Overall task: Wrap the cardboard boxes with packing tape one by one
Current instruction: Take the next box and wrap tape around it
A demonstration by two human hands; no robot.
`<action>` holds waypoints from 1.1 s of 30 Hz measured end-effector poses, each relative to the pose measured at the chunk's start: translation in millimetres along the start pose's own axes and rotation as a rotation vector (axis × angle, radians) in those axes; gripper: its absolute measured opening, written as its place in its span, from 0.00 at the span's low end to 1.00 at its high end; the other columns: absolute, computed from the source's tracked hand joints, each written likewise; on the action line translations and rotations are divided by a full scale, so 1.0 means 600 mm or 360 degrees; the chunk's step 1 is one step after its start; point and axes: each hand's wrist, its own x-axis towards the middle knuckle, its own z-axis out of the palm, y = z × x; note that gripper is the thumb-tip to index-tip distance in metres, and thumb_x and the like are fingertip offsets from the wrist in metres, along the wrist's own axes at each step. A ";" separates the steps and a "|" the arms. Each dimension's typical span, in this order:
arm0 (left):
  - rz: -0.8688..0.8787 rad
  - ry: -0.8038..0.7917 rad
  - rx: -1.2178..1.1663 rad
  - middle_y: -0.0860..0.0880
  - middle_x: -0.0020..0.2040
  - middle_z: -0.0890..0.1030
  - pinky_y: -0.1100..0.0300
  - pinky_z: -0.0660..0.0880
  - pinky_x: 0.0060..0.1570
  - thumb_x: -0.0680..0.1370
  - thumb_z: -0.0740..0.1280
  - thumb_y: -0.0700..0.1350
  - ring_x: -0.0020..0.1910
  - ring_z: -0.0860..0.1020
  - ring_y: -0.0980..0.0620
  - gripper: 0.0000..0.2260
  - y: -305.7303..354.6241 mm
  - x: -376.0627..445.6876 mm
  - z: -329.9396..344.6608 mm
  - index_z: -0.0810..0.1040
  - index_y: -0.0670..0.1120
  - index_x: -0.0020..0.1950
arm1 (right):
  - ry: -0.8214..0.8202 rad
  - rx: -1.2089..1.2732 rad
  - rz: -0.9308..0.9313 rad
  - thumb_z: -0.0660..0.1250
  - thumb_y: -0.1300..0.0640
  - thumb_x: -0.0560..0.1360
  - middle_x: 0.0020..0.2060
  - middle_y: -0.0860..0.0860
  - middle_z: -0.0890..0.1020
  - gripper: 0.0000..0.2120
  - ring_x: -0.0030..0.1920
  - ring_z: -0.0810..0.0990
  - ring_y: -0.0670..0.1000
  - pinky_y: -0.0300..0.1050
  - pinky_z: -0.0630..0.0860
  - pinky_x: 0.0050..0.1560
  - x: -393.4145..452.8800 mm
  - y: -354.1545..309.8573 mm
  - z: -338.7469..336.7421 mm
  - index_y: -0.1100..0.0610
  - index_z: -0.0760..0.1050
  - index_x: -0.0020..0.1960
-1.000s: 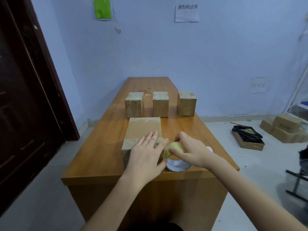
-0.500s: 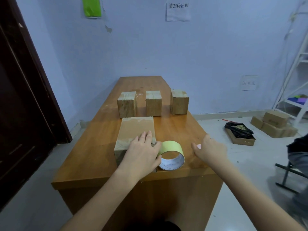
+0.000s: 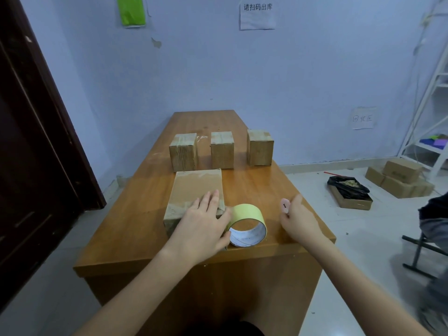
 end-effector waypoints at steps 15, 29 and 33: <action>-0.0087 -0.0013 0.0070 0.39 0.64 0.67 0.49 0.72 0.56 0.78 0.52 0.58 0.62 0.68 0.39 0.25 0.018 0.017 -0.026 0.67 0.40 0.66 | -0.0094 0.1121 -0.0029 0.54 0.53 0.82 0.38 0.52 0.77 0.10 0.32 0.72 0.46 0.33 0.72 0.28 -0.030 -0.043 -0.035 0.58 0.69 0.54; -0.0144 0.0107 -0.0143 0.41 0.71 0.65 0.52 0.66 0.64 0.78 0.53 0.59 0.70 0.64 0.44 0.34 0.009 0.004 -0.012 0.47 0.42 0.76 | 0.0172 0.0855 -0.0213 0.55 0.47 0.81 0.33 0.49 0.74 0.16 0.32 0.71 0.45 0.33 0.66 0.31 -0.053 -0.073 -0.034 0.56 0.69 0.41; -0.0133 0.0259 -0.0448 0.55 0.65 0.73 0.65 0.69 0.45 0.75 0.57 0.59 0.61 0.72 0.57 0.24 -0.032 0.008 -0.020 0.68 0.50 0.69 | 0.0167 0.0977 -0.0212 0.58 0.49 0.81 0.34 0.49 0.74 0.14 0.34 0.71 0.47 0.36 0.67 0.32 -0.060 -0.096 -0.036 0.55 0.69 0.39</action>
